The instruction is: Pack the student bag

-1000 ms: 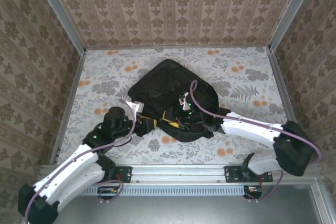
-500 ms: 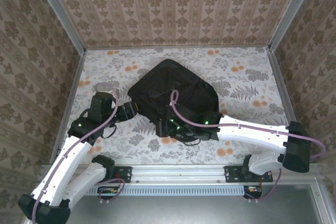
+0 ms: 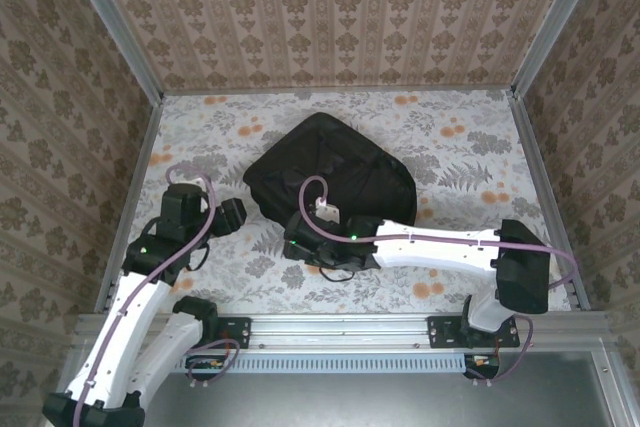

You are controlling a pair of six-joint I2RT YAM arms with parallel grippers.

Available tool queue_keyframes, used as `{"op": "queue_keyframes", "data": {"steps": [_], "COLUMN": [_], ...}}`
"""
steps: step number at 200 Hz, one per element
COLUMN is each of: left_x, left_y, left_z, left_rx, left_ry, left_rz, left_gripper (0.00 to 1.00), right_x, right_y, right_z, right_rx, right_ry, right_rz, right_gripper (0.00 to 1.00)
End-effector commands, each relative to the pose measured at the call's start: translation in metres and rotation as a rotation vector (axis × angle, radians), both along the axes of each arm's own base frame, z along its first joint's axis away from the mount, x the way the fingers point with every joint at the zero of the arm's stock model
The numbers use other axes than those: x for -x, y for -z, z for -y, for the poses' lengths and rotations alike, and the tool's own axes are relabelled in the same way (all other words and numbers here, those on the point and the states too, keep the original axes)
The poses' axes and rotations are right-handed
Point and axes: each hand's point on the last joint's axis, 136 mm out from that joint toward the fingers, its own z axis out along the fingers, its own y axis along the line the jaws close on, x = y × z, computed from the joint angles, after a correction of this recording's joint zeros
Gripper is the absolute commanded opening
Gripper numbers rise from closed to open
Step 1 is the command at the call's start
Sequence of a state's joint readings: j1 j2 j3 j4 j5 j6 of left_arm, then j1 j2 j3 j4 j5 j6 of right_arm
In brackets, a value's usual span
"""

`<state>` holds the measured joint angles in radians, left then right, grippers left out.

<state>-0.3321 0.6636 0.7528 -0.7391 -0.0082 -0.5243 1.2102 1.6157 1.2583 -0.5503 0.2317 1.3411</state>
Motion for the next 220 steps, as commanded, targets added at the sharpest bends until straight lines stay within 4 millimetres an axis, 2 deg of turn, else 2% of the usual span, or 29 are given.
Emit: {"op": "queue_keyframes", "data": {"steps": [1, 27, 58, 116, 160, 178, 197, 220], "left_x": [-0.002, -0.001, 0.0, 0.001, 0.001, 0.001, 0.001, 0.001], "left_y": [-0.002, -0.002, -0.003, -0.003, -0.001, -0.001, 0.0, 0.001], "left_z": [-0.001, -0.001, -0.002, 0.0, 0.0, 0.0, 0.0, 0.0], "left_rx": [-0.03, -0.032, -0.033, -0.029, -0.032, -0.032, -0.033, -0.034], "left_ry": [0.012, 0.017, 0.011, 0.017, 0.019, 0.019, 0.02, 0.019], "left_rz": [0.032, 0.034, 0.043, 0.046, 0.044, 0.044, 0.041, 0.036], "left_gripper": [0.76, 0.76, 0.76, 0.76, 0.76, 0.76, 0.76, 0.76], "right_x": [-0.011, -0.015, -0.02, -0.03, -0.036, -0.037, -0.039, -0.039], "right_y": [-0.007, 0.002, 0.013, 0.016, 0.021, 0.02, 0.019, 0.016], "right_z": [-0.004, -0.013, -0.009, -0.008, -0.008, -0.01, -0.009, -0.001], "right_rx": [0.017, 0.051, 0.084, 0.083, 0.063, 0.056, 0.052, 0.051], "right_ry": [0.112, 0.145, 0.198, 0.227, 0.229, 0.218, 0.214, 0.221], "right_rz": [0.043, 0.048, 0.051, 0.08, 0.079, 0.09, 0.093, 0.101], "right_gripper": [0.63, 0.61, 0.59, 0.45, 0.27, 0.16, 0.0, 0.0]}}
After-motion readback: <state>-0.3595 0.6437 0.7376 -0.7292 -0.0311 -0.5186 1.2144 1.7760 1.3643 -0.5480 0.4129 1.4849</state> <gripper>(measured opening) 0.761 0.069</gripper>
